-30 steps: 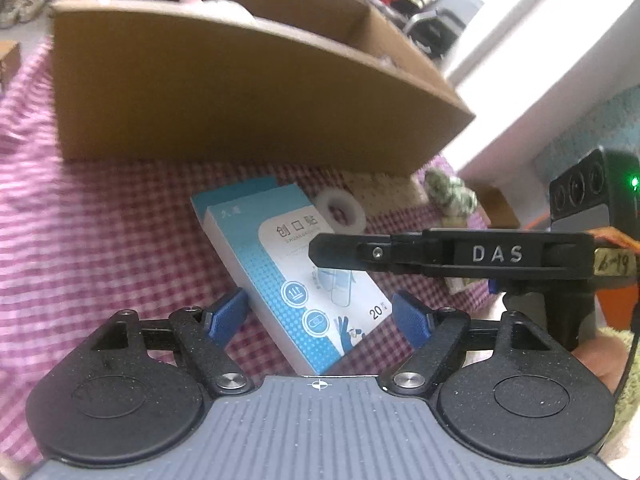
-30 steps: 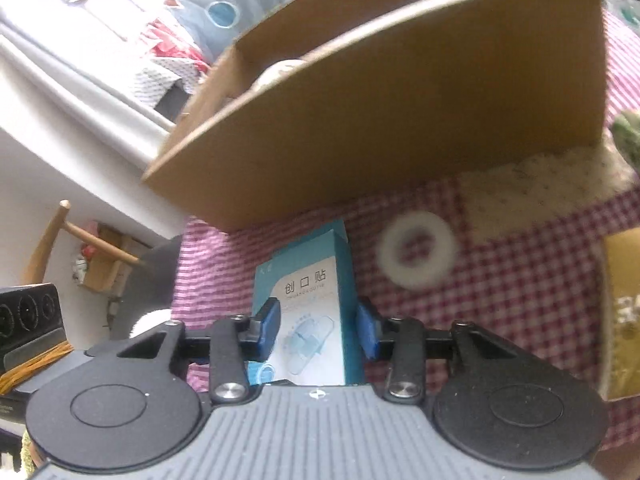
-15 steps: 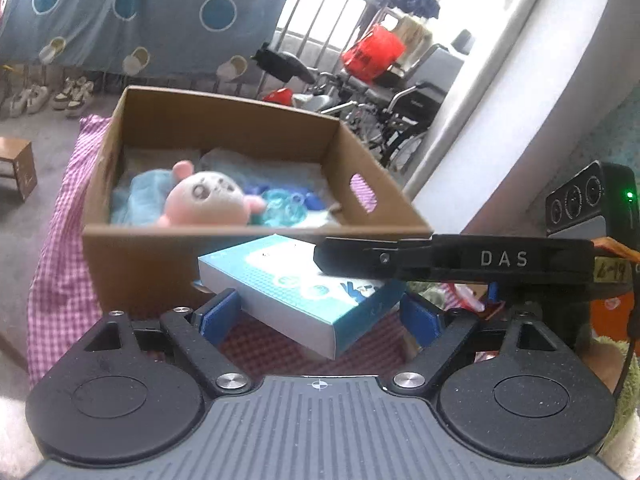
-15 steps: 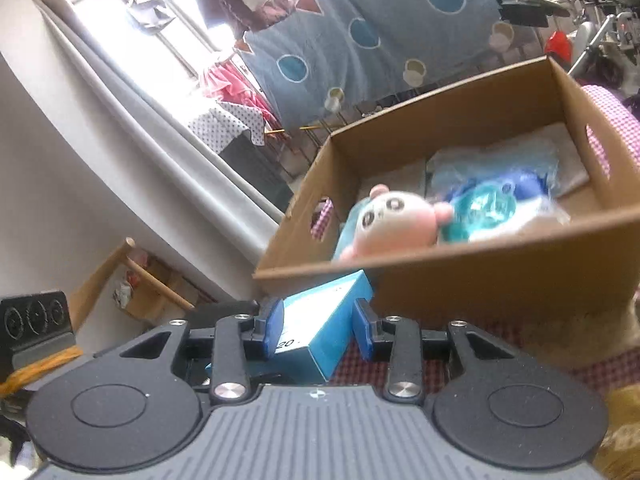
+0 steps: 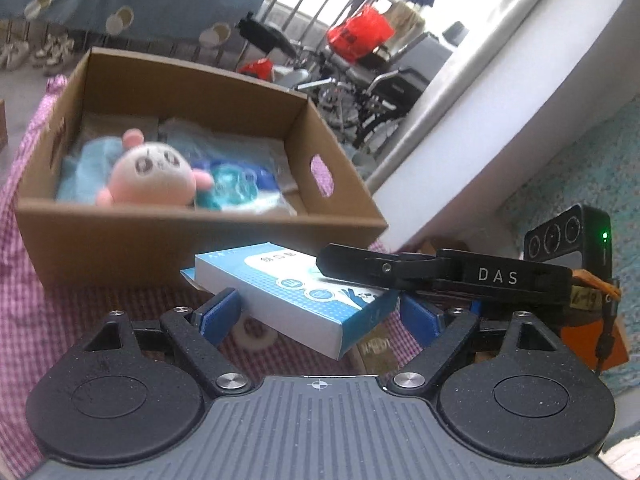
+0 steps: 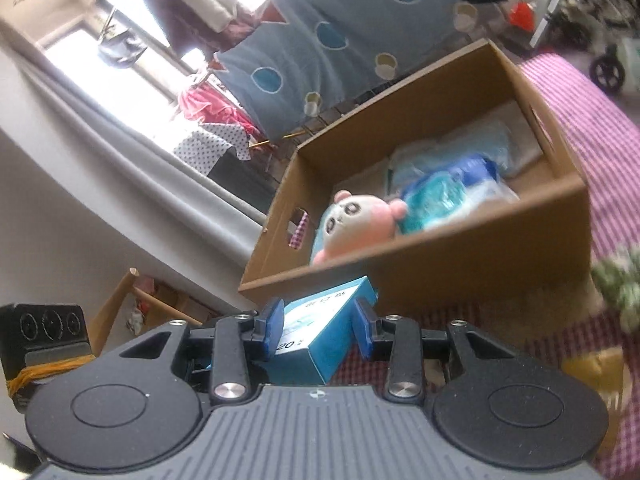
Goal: Organize soft objects
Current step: 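Lift the bandage box with the right tool and lower it into the box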
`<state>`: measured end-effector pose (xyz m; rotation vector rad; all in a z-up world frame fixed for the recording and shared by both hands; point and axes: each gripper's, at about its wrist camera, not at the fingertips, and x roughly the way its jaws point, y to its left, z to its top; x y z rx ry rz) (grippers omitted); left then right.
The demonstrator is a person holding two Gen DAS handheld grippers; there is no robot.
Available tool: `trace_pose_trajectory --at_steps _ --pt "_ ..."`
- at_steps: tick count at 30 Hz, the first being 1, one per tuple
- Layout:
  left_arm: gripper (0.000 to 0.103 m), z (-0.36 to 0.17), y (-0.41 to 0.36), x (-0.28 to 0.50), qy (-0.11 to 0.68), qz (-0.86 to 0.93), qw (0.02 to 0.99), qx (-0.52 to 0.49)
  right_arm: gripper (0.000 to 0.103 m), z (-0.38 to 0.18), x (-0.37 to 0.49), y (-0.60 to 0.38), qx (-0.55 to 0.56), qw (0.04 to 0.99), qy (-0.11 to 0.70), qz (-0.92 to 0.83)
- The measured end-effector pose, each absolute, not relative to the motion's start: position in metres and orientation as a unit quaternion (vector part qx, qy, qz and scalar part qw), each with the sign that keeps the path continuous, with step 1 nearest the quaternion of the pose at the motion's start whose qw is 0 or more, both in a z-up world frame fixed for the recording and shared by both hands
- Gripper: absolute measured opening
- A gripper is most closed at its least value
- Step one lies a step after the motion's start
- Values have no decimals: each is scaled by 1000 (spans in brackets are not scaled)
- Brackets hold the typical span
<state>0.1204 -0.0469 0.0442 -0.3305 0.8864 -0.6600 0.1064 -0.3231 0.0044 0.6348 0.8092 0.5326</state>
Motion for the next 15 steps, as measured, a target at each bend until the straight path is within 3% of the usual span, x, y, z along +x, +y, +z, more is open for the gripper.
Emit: trace_pose_trajectory --at_steps 6,15 --pt "87 44 -53 103 433 -300 835 -159 40 -11 86 -334 332 823 382 257" --pt "87 79 -57 85 389 -297 861 -137 40 21 66 -338 319 843 325 287"
